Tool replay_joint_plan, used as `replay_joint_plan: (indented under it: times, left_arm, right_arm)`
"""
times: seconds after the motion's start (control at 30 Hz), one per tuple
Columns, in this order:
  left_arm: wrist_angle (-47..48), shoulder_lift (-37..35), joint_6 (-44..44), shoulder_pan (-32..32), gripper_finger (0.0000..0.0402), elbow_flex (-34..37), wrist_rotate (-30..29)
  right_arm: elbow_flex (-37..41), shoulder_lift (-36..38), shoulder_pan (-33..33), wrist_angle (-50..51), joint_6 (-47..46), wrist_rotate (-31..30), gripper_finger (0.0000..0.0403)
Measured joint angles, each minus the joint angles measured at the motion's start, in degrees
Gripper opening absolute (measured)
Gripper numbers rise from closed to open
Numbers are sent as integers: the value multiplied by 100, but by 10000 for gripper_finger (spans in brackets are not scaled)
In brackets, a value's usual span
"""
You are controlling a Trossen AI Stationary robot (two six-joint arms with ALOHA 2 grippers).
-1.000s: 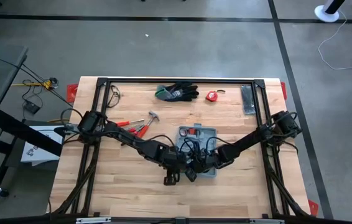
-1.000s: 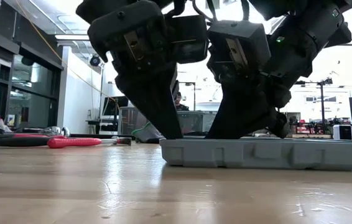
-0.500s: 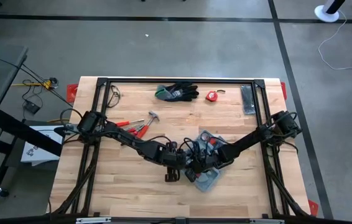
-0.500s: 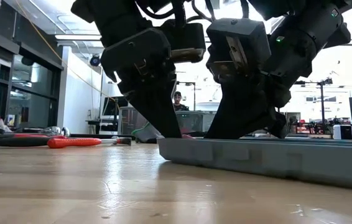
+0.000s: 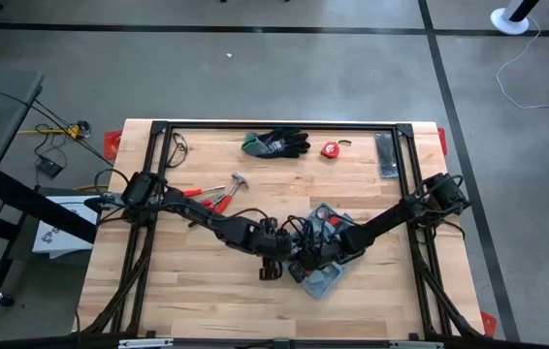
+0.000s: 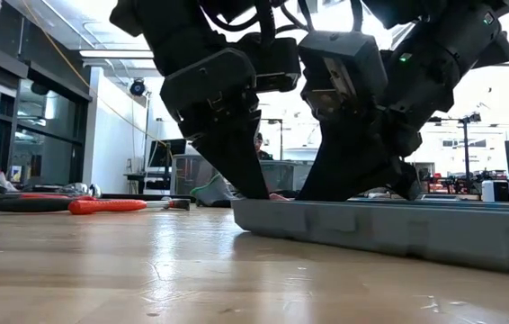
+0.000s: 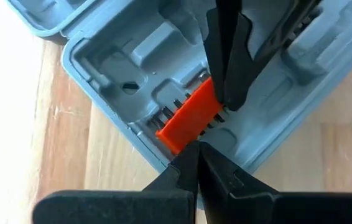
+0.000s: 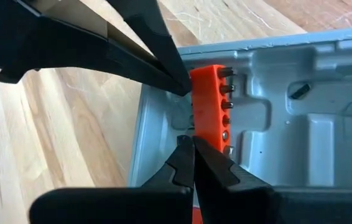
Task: Prefit tool cases
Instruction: Put the screwdriver bit set into the gray tool case
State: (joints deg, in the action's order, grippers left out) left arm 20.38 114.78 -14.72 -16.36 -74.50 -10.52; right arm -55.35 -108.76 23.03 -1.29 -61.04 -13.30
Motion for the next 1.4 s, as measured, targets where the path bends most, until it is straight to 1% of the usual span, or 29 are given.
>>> replay_joint_plan:
  times: [0.27,0.47,0.67,0.77,0.9,1.07,1.33,1.4]
  left_arm:
    - [-70,0,33,65,0,0,-25]
    - [-57,0,4,54,0,0,211]
    - [-16,-5,-16,13,0,0,291]
    - [87,-56,-22,13,0,0,401]
    - [241,-248,-17,8,0,0,374]
    - [258,-389,-13,31,0,-2,228]
    - [236,-402,0,65,0,9,251]
    - [206,-402,-2,65,0,94,251]
  right_arm:
    - [0,1,11,-10,-46,-4,0]
    - [0,1,35,-17,-55,4,0]
    - [0,1,37,-19,-55,9,0]
    - [0,13,71,-21,-108,7,0]
    - [3,91,183,61,-133,-15,0]
    - [11,259,291,302,-160,-204,0]
    - [10,511,339,603,-198,-324,0]
    - [9,576,445,802,-430,-544,0]
